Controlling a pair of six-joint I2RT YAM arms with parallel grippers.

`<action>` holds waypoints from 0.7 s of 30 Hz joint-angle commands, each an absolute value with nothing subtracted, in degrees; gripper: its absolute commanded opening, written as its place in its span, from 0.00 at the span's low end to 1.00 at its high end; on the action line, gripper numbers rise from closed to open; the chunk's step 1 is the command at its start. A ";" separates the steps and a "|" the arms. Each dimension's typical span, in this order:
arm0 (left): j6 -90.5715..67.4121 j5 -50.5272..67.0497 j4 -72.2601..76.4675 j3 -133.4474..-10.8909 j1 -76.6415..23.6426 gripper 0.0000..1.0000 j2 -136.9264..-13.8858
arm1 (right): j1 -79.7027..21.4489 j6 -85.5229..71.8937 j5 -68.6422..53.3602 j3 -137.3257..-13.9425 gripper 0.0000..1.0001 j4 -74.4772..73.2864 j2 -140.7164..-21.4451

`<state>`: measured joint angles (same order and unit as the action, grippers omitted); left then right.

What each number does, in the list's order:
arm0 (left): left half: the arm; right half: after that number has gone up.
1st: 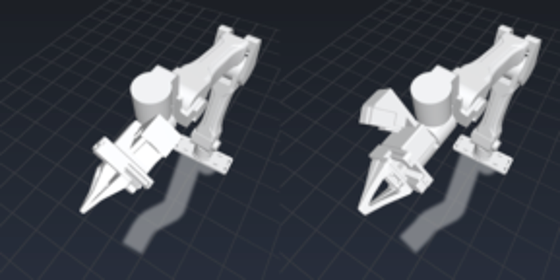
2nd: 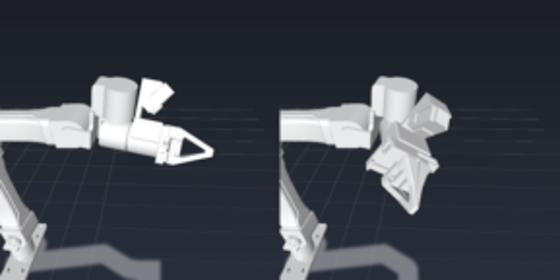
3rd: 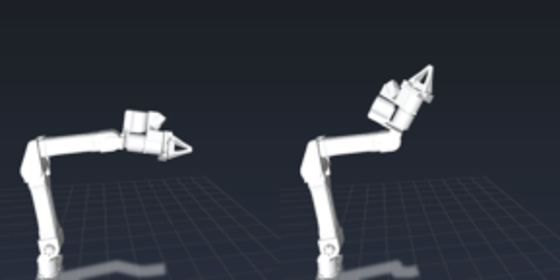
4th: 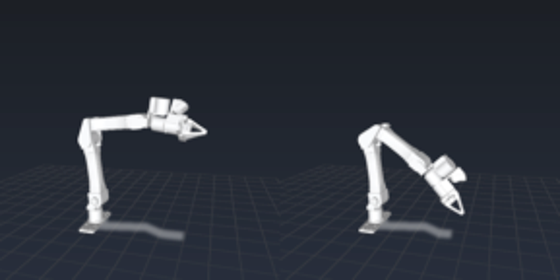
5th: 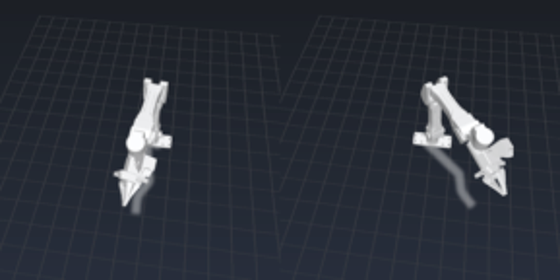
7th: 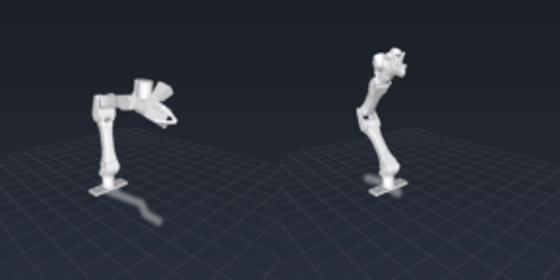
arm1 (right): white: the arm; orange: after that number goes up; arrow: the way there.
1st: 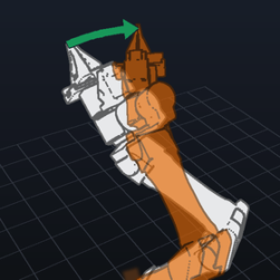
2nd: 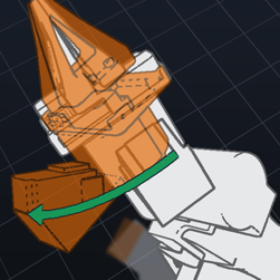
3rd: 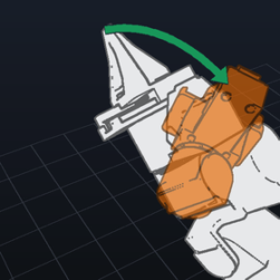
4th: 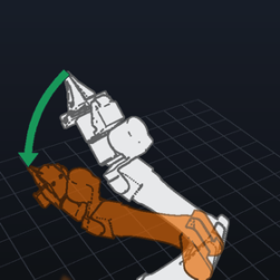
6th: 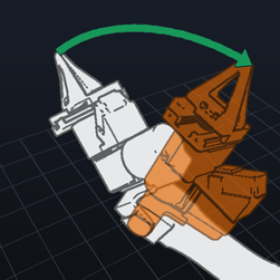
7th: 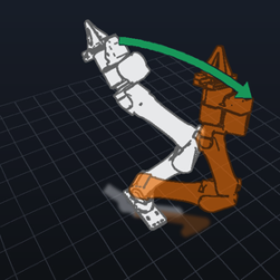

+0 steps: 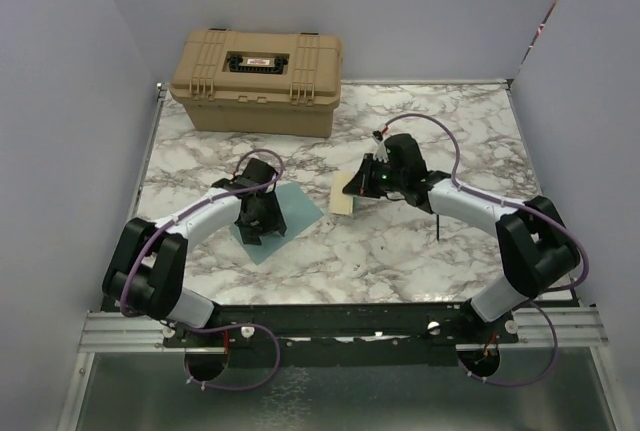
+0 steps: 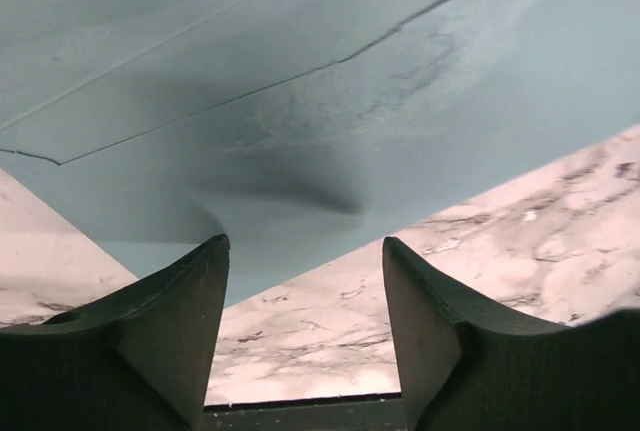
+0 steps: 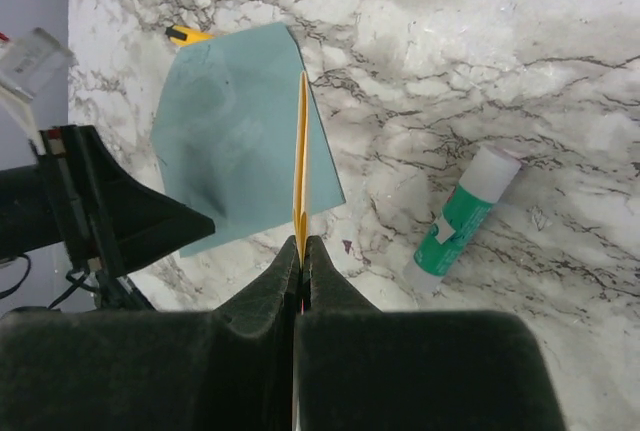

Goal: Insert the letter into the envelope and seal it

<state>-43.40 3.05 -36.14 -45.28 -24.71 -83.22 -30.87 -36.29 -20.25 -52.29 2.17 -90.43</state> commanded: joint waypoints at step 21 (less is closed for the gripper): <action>-53.60 -9.17 -41.83 -37.70 -24.15 0.58 -66.90 | -37.19 -38.25 -10.67 -71.09 0.00 24.79 -114.33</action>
<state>-46.33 0.21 -40.60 -40.69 -24.45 -70.46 -35.46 -41.76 -14.70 -67.72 21.76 -110.76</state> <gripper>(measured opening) 0.564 0.005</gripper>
